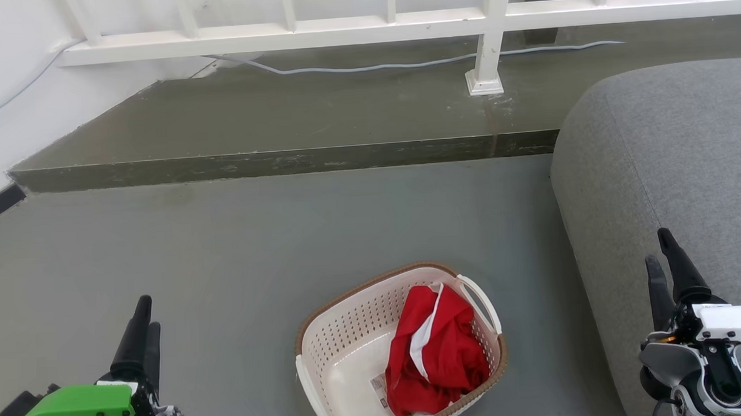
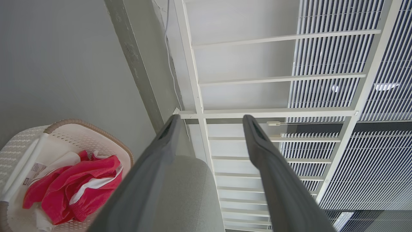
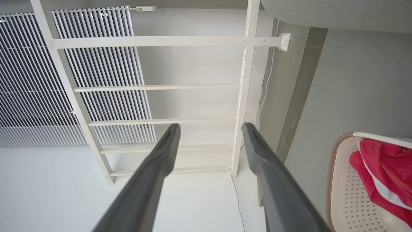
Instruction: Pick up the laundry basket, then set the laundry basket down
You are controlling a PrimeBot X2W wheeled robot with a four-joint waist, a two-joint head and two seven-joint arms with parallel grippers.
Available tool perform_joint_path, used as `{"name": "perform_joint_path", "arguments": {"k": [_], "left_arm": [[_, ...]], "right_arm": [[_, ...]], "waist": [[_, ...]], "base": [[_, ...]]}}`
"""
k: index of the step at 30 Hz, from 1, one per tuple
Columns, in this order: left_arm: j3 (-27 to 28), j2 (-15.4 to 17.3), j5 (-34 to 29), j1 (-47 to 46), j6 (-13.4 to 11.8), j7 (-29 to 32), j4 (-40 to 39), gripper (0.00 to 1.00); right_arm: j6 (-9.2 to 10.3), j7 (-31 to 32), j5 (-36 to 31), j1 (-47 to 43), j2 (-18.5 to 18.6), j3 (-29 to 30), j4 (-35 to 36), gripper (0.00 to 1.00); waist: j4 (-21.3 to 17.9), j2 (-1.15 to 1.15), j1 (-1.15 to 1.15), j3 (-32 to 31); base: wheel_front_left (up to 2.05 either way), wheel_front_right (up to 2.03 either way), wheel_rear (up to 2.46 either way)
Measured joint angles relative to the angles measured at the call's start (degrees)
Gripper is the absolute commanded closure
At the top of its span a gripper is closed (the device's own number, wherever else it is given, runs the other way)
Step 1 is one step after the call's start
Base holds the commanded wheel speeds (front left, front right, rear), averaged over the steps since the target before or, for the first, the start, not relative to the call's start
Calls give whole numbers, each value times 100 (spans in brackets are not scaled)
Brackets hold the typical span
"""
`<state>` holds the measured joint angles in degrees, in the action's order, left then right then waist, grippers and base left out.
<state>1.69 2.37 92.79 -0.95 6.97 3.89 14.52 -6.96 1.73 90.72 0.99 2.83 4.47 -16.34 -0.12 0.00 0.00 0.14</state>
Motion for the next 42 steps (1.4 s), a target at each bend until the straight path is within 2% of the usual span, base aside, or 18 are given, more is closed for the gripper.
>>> {"name": "perform_joint_path", "arguments": {"k": [10, 17, 27, 42], "left_arm": [[-186, 176, -650, -19, 0, -244, -238, 0], [-402, 422, -1394, -28, 0, -432, -391, 0], [-762, 636, -2497, -154, -26, -655, -584, 0], [-1330, 842, -4094, -162, -308, -954, -789, 0]], "right_arm": [[0, -223, -769, 1, 203, -182, 158, 0], [62, -331, -1467, 8, 347, -335, 292, 0], [312, -532, -2586, 31, 582, -650, 491, 0], [645, -778, -4175, 46, 745, -1218, 646, 0]], "waist": [[-3, 0, 0, -17], [-9, 0, 0, -32], [-27, 0, 0, -38], [-56, 0, 0, -43]], "base": [[0, 0, 0], [0, 0, 0], [0, 0, 0], [0, 0, 0]]}}
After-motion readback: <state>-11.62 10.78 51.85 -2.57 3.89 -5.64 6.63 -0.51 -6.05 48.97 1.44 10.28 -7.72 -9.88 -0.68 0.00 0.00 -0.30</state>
